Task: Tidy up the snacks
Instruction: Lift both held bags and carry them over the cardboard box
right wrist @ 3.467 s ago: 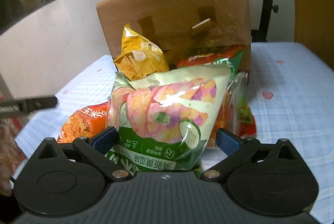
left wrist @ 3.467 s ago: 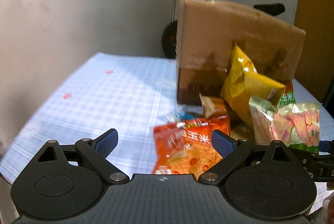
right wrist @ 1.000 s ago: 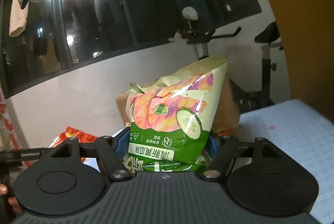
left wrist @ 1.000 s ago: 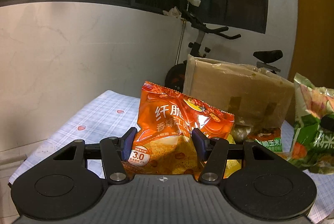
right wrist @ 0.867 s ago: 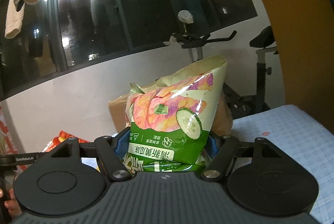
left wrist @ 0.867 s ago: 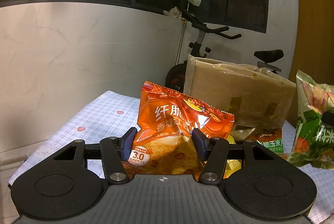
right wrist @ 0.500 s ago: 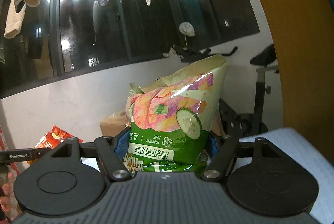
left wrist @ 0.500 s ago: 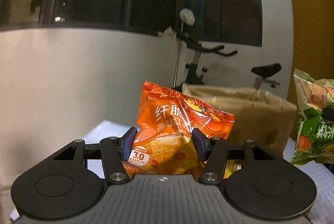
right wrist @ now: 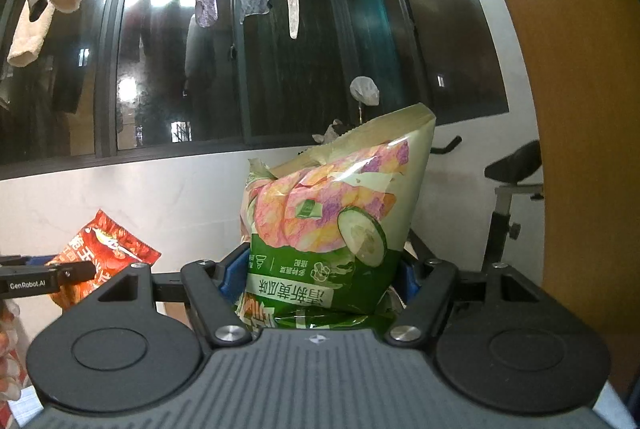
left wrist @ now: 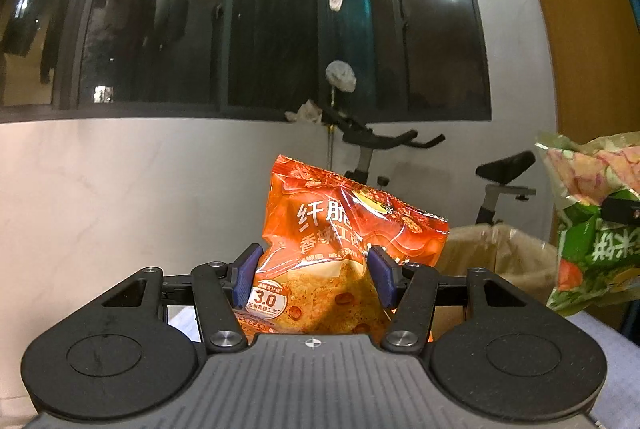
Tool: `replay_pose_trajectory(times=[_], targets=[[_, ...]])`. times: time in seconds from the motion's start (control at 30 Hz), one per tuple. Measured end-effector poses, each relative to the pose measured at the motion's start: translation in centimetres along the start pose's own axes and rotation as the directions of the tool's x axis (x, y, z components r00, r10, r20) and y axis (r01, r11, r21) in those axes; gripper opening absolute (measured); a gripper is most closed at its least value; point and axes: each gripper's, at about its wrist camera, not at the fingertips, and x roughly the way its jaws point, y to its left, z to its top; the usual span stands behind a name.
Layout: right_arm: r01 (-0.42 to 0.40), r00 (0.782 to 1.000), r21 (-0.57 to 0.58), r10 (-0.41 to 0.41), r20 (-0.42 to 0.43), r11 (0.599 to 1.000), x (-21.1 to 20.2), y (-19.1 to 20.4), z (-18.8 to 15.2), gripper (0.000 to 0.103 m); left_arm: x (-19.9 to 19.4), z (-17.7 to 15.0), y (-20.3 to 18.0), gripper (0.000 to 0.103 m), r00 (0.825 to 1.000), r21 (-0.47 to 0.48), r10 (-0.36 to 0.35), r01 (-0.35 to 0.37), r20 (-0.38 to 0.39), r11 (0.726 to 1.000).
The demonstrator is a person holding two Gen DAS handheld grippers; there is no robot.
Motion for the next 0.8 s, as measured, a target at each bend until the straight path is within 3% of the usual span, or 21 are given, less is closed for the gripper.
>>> replay_pose_trajectory(times=[0.2,0.43,0.6,0.8], targets=[[0.020,0.999,-0.022,-0.020,0.027,1.000,2.4,-0.6,2.0,0.072,2.5,1.6,-1.1,0.060,0.999,0.010,-0.033,0.033,0.024,0.999],[0.066,0.997,-0.054,-0.065,0.030,0.996,6.3,-1.6,3.5,0.072,6.8,2.6,-2.9,0.060,0.998,0.015,-0.062,0.062,-0.014,0.998],[0.101,0.994,-0.125,-0.104,-0.018,0.987,10.4,-1.4,3.4,0.072,9.5,2.8,-4.2,0.060,0.999,0.077,-0.032,0.034,-0.022,0.996],[0.101,0.981,-0.156,-0.124,-0.148,0.983,14.4,-1.2,2.1,0.072,12.3,2.6,-4.8,0.060,0.997,0.101,-0.017,0.025,-0.075,0.995]])
